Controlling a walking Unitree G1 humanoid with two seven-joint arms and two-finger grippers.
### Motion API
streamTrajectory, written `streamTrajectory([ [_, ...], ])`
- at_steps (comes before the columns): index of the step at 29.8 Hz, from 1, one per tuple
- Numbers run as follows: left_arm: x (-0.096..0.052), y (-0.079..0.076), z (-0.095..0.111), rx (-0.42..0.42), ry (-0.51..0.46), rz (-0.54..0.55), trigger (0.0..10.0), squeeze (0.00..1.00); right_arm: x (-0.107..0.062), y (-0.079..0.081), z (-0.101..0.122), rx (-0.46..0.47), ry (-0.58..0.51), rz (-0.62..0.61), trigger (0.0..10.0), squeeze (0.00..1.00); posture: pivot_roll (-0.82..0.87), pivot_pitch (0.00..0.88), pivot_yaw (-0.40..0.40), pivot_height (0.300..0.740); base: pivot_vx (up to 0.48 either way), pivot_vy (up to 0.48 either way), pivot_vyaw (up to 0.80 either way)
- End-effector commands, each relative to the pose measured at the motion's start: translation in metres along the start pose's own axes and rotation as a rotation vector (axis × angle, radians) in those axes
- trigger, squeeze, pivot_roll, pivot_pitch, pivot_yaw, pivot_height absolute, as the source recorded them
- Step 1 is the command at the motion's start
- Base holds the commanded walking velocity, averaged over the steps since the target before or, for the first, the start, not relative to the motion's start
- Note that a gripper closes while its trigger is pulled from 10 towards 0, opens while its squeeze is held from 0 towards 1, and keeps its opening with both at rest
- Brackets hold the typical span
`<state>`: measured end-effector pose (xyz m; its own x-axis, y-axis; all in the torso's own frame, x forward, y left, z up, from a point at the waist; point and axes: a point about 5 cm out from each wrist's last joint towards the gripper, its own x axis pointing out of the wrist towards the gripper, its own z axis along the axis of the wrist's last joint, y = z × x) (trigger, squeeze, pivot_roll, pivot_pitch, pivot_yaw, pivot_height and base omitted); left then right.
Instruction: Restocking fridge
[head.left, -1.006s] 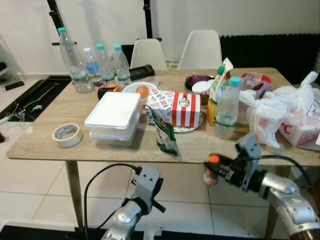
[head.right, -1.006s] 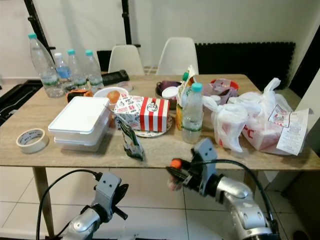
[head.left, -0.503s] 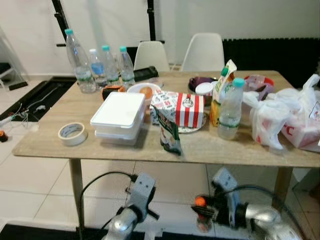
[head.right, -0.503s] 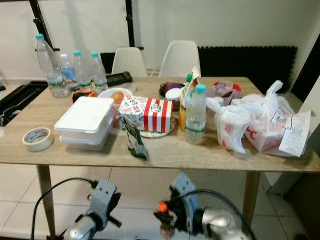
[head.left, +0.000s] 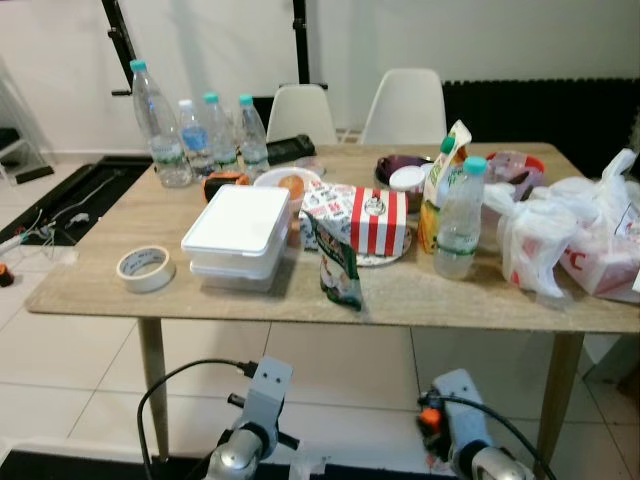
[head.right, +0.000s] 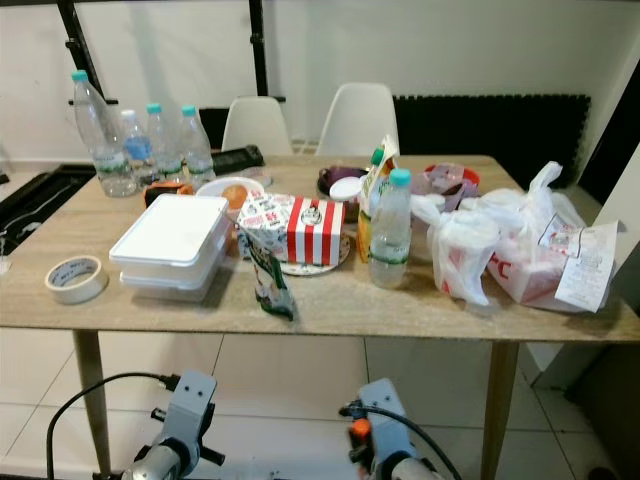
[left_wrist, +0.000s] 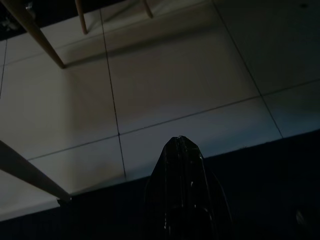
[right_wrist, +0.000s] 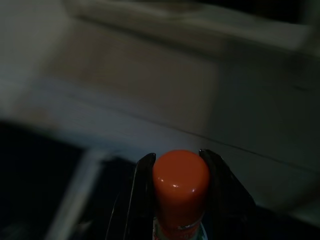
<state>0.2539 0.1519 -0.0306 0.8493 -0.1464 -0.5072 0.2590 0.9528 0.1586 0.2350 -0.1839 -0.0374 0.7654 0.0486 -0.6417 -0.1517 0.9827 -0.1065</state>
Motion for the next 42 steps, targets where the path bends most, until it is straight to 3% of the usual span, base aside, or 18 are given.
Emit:
streamTrajectory([
  [1,0.000,-0.002,-0.004,0.011,0.037,-0.003,10.0,0.00,0.001,-0.006,0.001,0.022,-0.021,-0.094,10.0,0.00,-0.04,0.009,0.030,0.740,0.000,0.000,0.00],
  [7,0.000,-0.006,-0.006,0.024,0.045,-0.009,10.0,0.00,0.004,-0.009,0.000,-0.031,-0.013,-0.119,10.0,0.00,-0.05,0.013,0.008,0.740,0.000,0.000,0.00],
  [14,0.000,-0.013,-0.007,0.016,0.040,-0.007,10.0,0.00,0.005,-0.010,-0.010,-0.004,0.043,-0.109,10.0,0.00,-0.04,0.015,-0.032,0.740,0.000,0.000,0.00],
  [19,-0.002,-0.016,-0.011,0.017,0.053,-0.014,10.0,0.00,0.005,-0.008,-0.009,-0.070,0.027,-0.109,10.0,0.00,-0.05,0.020,-0.039,0.740,0.000,0.000,0.00],
  [28,-0.001,-0.017,-0.009,0.037,0.053,-0.038,10.0,0.00,0.005,-0.011,-0.013,0.001,0.033,-0.140,10.0,0.00,-0.04,0.023,-0.027,0.740,0.000,0.000,0.00],
  [42,0.001,-0.017,-0.007,0.020,0.054,-0.054,10.0,0.00,0.003,-0.009,-0.019,0.067,0.038,-0.162,10.0,0.00,-0.05,0.026,0.003,0.740,0.000,-0.394,0.00],
])
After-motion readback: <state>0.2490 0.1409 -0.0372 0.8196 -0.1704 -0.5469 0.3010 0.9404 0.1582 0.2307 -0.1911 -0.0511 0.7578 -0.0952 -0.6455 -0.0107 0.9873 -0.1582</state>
